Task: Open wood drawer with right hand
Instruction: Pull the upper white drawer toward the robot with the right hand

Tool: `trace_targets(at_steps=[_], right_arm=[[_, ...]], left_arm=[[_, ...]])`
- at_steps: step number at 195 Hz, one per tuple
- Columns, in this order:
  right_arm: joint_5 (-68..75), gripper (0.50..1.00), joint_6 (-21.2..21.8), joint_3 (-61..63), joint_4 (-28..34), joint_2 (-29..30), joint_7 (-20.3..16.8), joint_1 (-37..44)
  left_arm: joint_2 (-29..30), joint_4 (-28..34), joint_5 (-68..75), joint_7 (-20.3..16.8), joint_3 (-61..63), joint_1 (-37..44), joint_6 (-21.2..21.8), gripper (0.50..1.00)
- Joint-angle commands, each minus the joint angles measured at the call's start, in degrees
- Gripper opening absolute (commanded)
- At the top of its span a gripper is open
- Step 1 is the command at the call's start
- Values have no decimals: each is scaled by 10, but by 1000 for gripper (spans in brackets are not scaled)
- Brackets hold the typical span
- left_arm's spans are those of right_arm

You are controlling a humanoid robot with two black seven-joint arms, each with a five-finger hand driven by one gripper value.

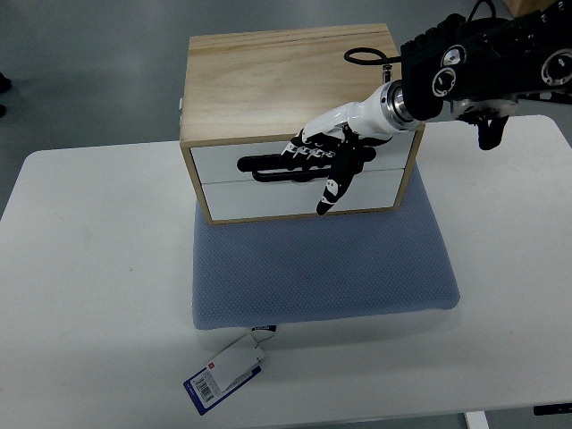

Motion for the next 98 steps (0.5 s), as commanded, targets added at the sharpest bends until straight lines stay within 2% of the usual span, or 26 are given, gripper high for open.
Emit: trace_targets(at_steps=[1,98], right_arm=[[-1,921,7,0,0,0,0,-1],[-4,924,74,1,11,-18,3,9]], left_arm=[[0,0,0,0,0,0,0,1000],[0,0,0,0,0,0,0,1000]])
